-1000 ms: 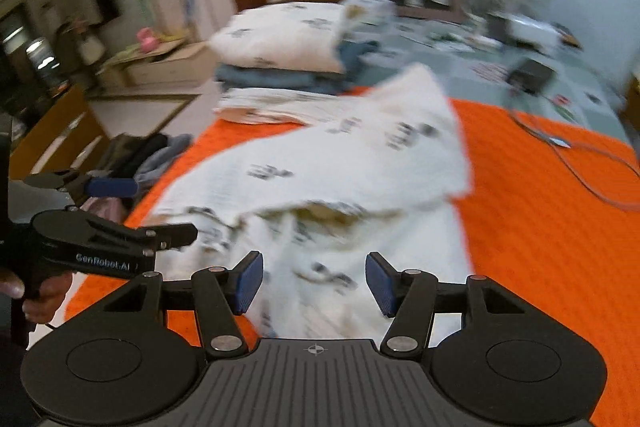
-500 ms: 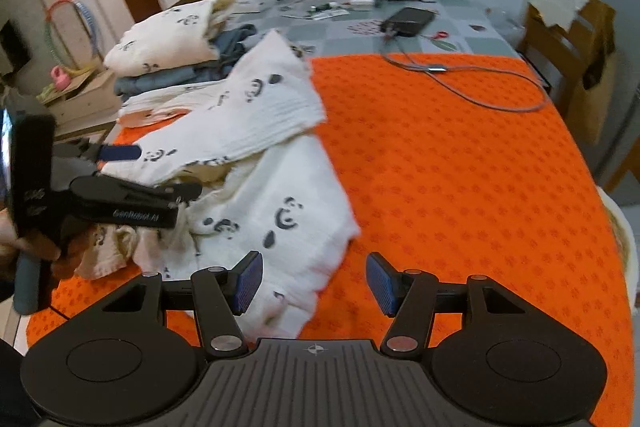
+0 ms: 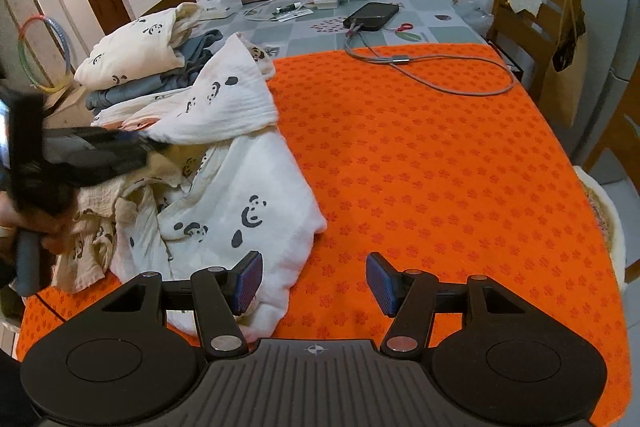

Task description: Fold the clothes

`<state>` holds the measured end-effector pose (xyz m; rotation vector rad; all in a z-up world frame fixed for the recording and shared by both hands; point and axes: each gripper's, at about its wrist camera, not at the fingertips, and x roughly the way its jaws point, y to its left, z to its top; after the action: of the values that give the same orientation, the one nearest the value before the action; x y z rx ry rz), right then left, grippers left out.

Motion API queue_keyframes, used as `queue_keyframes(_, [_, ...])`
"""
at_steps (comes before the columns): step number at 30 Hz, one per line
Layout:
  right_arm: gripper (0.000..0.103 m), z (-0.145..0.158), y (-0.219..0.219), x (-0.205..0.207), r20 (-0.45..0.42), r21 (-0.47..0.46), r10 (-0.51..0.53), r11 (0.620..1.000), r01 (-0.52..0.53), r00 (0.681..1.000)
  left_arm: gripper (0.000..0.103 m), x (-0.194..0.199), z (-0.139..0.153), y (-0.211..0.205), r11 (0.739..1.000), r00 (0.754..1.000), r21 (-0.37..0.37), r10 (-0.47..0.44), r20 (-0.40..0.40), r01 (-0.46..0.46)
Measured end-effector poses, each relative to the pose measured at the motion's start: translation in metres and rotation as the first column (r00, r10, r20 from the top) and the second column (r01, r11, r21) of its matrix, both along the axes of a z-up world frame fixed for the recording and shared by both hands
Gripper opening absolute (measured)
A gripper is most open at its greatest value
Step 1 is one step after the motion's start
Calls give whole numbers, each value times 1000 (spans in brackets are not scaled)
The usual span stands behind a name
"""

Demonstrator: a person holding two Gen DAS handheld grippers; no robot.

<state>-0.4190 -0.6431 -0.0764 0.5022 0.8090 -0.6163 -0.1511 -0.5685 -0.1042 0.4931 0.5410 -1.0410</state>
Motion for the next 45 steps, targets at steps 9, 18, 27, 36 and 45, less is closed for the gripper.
queue_keyframes(9, [63,-27,-23,45,18,67,44,997,-45,999,6,71,54,52,953,956,-83,287,-65,-291])
queue_keyframes(18, [29,-68,-30,104,-83,60,101,994,-96,991,4,101,85,107,897,903,-112,428,-32,-428])
queue_keyframes(27, [13,-7,-60,79,47,-15,99,995,-99,994,4,106,121,161,856,858,-81,500,-116,-510])
queue_keyframes(36, [13,82,-124,87,96,-202,188,965,-166,977,4,113,169,228,791,780,-86,567,-266,-605])
queue_keyframes(45, [16,42,-169,150,4,-184,217,959,-213,976,9,143,113,214,741,710,-20,634,-307,-671])
